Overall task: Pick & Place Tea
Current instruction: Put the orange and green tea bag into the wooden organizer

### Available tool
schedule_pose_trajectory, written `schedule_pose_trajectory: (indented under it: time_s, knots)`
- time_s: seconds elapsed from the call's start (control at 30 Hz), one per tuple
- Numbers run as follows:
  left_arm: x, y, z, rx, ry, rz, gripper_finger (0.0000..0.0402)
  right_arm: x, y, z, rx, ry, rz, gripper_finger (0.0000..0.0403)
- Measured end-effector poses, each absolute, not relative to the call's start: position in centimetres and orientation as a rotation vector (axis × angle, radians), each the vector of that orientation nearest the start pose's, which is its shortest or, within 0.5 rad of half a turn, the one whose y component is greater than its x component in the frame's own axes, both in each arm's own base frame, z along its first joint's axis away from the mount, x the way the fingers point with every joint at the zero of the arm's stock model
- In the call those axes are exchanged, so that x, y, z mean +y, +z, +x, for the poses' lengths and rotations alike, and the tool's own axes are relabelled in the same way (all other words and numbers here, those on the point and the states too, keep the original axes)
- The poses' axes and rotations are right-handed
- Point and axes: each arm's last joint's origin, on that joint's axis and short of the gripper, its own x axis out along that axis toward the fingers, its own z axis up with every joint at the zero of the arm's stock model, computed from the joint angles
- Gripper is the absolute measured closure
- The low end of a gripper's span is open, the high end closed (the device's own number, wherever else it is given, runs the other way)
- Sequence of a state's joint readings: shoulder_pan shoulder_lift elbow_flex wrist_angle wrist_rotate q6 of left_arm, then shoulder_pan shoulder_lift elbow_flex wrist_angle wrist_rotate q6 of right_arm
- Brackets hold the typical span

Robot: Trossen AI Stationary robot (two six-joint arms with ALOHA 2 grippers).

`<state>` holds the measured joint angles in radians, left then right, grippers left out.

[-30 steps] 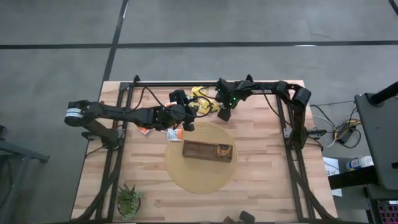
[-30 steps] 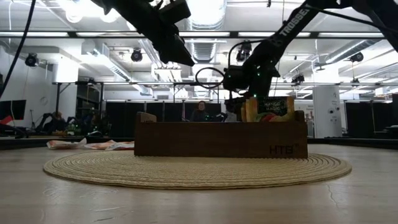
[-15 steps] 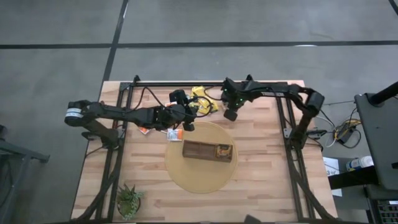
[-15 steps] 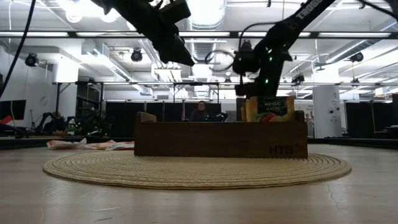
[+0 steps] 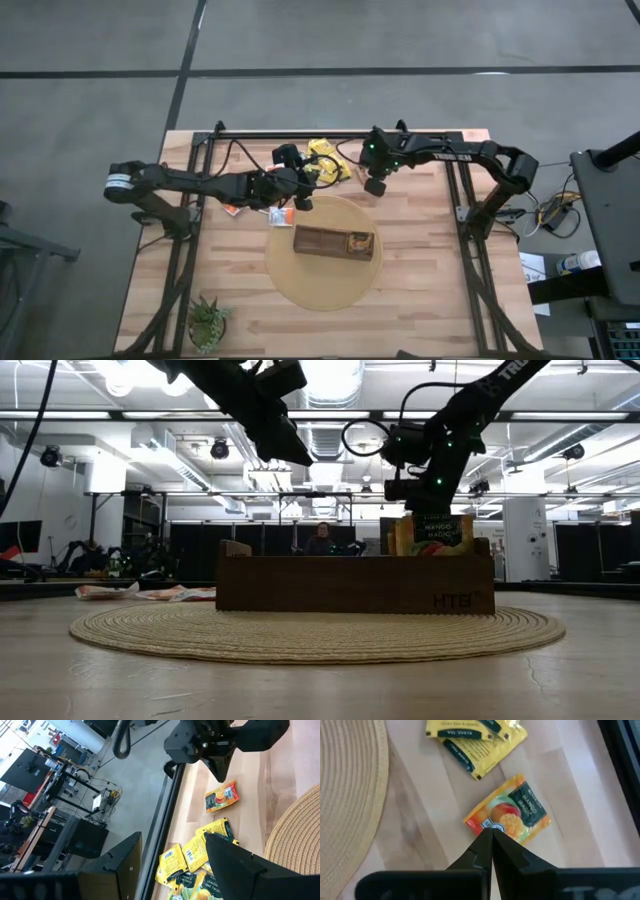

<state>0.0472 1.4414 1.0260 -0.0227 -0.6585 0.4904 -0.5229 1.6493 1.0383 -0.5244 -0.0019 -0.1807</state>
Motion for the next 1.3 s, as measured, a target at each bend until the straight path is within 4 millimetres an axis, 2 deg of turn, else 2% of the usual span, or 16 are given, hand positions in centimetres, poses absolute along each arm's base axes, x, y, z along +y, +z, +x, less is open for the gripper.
schedule_pose_trajectory:
  time_s: [0.23,0.93,1.13,1.3]
  knots:
    - [3.3,28.3,31.5,0.591,0.579,0.597,0.0187,-15.8,18.4,27.4,1.157,-0.346,0.139,0.0368]
    - [3.3,28.3,31.5,0.591,0.579,0.598,0.0187,-15.8,18.0,27.4,1.129,-0.372,0.143,0.0173]
    - [3.3,28.3,31.5,0.591,0.578,0.598,0.0187,-16.0,17.7,27.5,1.087,-0.388,0.137,0.0132]
    - [3.3,28.3,31.5,0.591,0.578,0.598,0.0187,-16.3,16.9,27.6,1.087,-0.394,0.143,0.0114]
